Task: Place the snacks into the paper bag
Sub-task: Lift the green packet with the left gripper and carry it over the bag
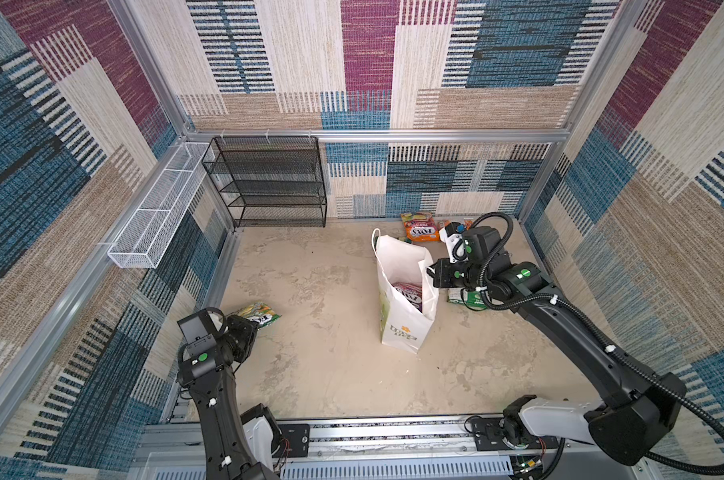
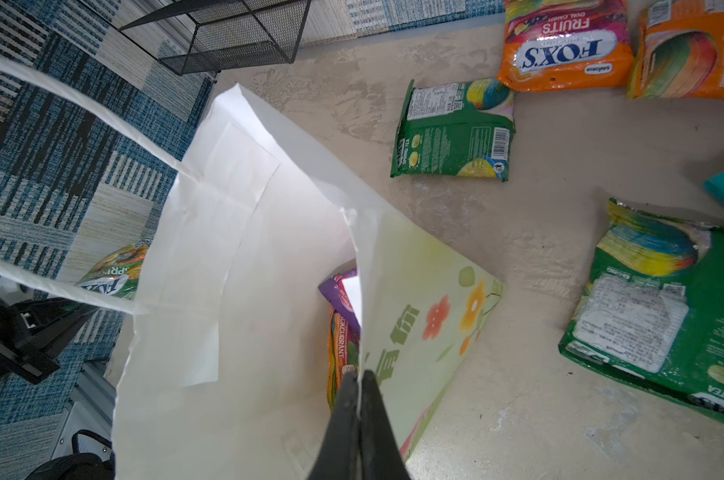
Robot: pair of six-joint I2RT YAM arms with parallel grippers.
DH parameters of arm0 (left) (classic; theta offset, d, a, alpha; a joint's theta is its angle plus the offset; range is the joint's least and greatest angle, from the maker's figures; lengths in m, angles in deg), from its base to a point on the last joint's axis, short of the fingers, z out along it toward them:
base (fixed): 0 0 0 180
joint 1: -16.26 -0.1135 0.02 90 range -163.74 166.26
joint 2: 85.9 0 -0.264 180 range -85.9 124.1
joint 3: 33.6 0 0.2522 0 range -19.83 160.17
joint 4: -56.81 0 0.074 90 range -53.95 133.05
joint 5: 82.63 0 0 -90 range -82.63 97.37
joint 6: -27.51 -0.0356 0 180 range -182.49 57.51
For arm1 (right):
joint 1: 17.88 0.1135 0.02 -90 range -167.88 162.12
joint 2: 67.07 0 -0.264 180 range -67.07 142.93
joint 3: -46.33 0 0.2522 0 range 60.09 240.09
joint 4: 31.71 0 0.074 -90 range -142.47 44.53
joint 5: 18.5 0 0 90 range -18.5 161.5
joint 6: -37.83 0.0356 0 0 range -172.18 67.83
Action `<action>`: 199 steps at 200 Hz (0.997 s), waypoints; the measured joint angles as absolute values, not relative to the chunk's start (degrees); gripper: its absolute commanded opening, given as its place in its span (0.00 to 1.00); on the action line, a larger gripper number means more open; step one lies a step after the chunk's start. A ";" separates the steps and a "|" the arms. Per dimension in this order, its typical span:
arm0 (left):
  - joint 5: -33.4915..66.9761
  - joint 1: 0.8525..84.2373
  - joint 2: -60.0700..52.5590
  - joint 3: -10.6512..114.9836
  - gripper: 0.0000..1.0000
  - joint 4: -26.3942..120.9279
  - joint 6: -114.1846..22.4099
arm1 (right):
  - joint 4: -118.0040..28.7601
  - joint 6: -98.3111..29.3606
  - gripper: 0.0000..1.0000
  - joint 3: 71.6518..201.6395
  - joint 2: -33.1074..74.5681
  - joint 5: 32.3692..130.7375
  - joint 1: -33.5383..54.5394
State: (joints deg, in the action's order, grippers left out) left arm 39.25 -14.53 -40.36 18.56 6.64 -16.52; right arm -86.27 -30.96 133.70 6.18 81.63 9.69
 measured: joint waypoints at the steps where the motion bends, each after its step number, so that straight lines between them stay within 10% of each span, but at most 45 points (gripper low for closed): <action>1: 39.34 -14.51 -40.36 18.69 0.00 6.58 -16.58 | -86.27 -30.96 0.01 133.70 6.18 81.63 9.69; 199: 36.30 34.67 -24.58 73.00 0.00 -1.33 -21.59 | -87.75 -31.01 0.01 134.77 5.40 81.35 9.69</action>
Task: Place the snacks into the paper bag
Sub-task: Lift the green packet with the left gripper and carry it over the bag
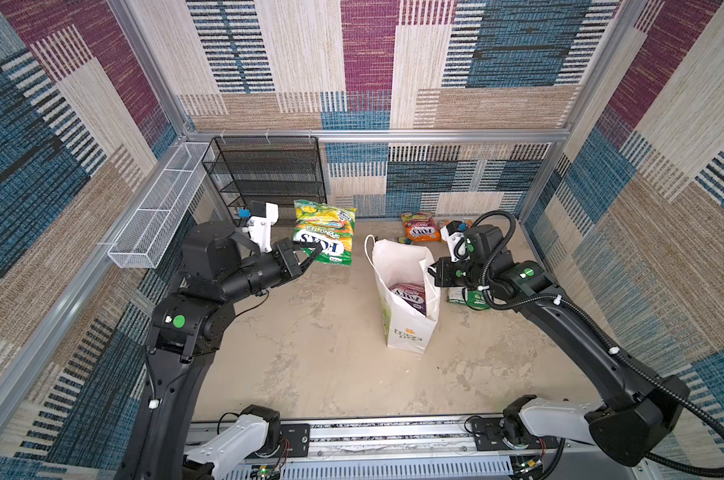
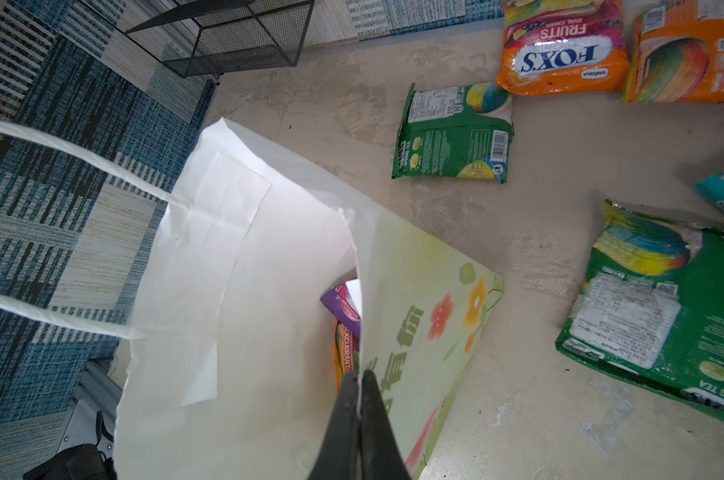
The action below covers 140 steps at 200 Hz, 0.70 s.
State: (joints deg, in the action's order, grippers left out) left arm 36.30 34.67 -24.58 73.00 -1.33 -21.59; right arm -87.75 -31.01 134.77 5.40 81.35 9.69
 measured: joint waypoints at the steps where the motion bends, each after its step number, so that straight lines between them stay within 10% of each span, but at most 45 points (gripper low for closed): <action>1: 36.17 34.91 -24.45 73.16 0.00 -1.38 -21.68 | -87.75 -31.01 0.01 134.75 5.37 81.35 9.69; 140: 16.50 62.95 2.61 94.58 0.00 -13.57 -35.14 | -87.80 -30.48 0.01 134.05 4.13 79.88 9.65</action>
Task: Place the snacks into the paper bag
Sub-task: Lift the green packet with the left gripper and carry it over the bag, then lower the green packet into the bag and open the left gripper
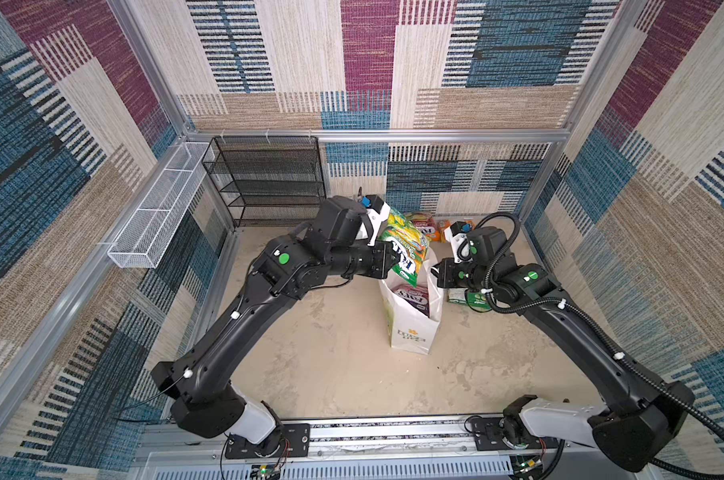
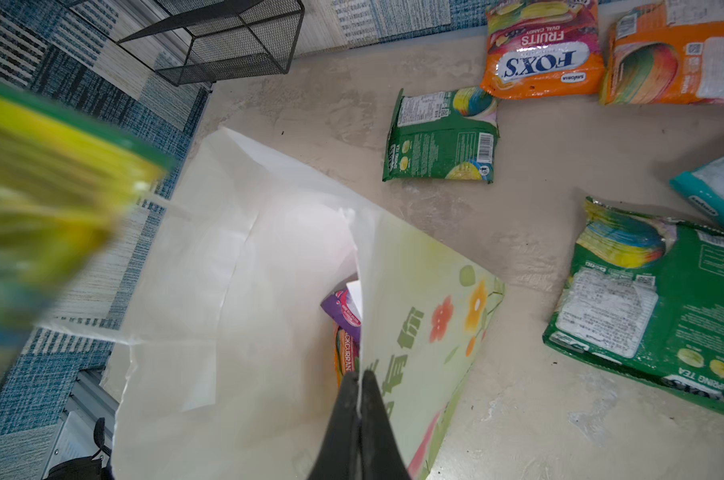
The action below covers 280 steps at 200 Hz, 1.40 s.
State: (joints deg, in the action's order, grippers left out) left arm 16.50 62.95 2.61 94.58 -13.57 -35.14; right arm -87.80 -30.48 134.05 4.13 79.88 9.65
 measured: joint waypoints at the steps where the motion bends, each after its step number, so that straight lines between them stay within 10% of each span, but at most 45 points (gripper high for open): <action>1: 16.39 63.00 2.74 94.66 0.00 -13.70 -35.21 | -87.80 -30.48 0.01 134.05 4.11 79.88 9.65; 280: -0.25 75.41 11.05 102.84 0.00 -29.92 -37.06 | -87.67 -30.48 0.01 132.08 2.97 78.48 9.65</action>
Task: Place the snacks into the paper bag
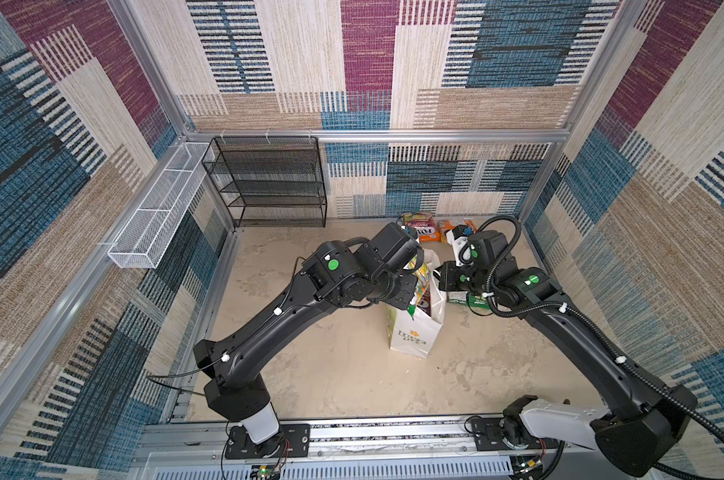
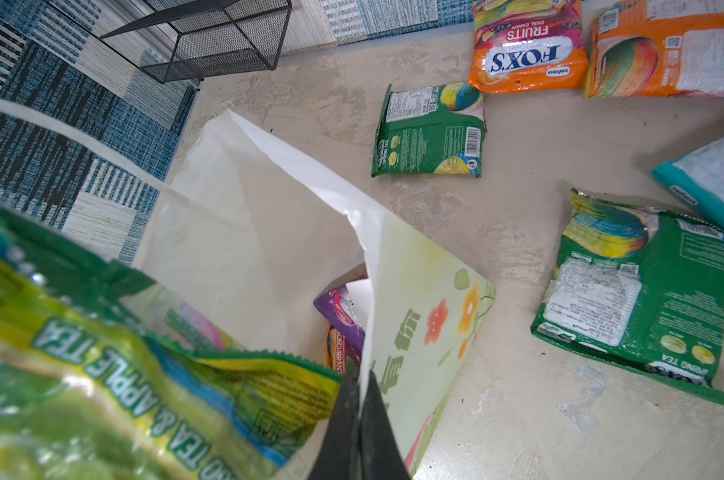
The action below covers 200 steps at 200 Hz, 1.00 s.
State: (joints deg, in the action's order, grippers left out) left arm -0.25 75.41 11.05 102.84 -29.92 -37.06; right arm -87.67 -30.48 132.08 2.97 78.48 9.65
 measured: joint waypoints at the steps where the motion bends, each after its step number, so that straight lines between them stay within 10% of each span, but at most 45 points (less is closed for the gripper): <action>1: -0.25 75.41 11.11 102.84 0.00 -29.97 -37.00 | -87.67 -30.48 0.01 132.08 2.97 78.48 9.65; 36: -1.19 75.41 13.52 104.11 0.05 -29.99 -36.54 | -87.67 -30.48 0.01 132.08 2.97 78.42 9.69; 145: 4.58 75.52 16.95 112.65 0.79 -25.64 -35.49 | -88.83 -30.55 0.01 132.97 1.96 77.43 9.69; 200: -1.69 74.89 7.18 101.29 0.99 -23.52 -35.38 | -88.69 -30.53 0.01 130.22 -0.83 76.23 9.69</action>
State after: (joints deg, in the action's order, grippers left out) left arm -1.69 74.89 7.18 101.29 -23.52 -35.38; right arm -88.69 -30.53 130.22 -0.83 76.23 9.69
